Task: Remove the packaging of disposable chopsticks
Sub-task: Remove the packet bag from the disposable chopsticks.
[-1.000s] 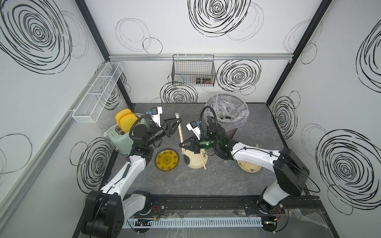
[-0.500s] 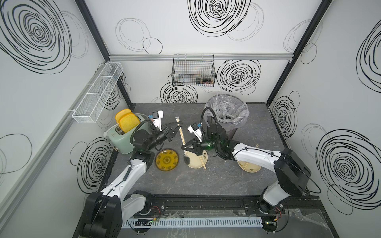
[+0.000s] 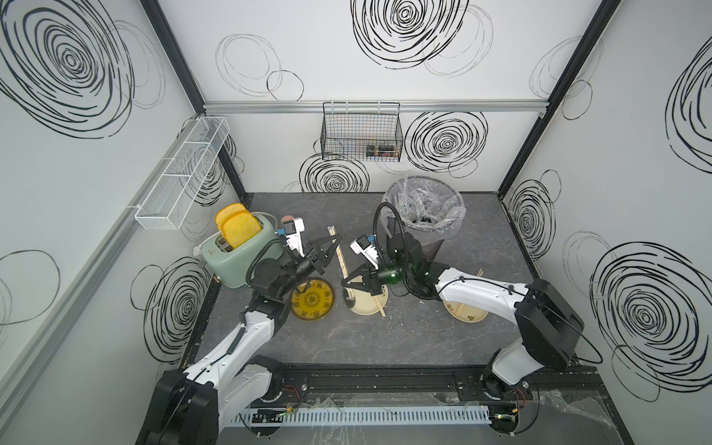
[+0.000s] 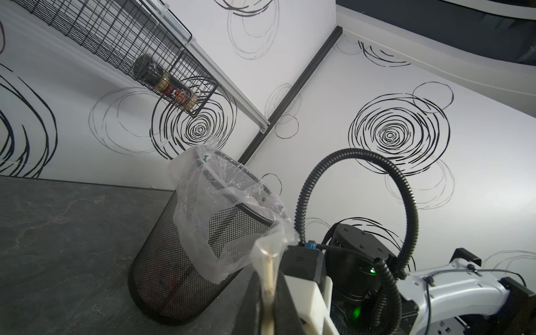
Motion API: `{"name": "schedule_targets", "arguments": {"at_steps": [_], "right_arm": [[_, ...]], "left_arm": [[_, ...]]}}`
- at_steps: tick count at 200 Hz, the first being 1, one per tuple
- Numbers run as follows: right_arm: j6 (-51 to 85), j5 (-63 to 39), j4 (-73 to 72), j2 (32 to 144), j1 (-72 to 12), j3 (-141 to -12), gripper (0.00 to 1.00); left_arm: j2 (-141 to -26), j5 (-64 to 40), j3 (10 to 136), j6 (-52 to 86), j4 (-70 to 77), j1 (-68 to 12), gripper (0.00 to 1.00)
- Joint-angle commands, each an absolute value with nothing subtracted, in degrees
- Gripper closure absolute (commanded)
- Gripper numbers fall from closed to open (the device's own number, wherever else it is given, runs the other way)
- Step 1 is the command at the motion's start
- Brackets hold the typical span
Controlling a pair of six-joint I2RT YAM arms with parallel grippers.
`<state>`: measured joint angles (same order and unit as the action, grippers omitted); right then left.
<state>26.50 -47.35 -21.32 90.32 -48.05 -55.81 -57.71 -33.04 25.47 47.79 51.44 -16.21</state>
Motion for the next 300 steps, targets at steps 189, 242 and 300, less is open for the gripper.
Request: {"name": "schedule_targets", "arguments": {"at_steps": [189, 242, 300], "right_arm": [[26.63, -40.33, -31.56, 80.03, -46.80, -52.22, 1.00], [26.62, -40.36, -31.37, 79.72, -47.07, -51.70, 1.00], [26.46, -40.38, -31.47, 79.85, -47.11, -51.86, 1.00]], "left_arm": [[-58.27, -45.21, 41.94, 43.20, 29.61, -14.75, 0.33], [-61.71, -46.12, 46.08, 46.84, 36.75, -15.18, 0.30], [-63.09, -46.27, 43.44, 47.56, 38.66, -17.26, 0.68]]}}
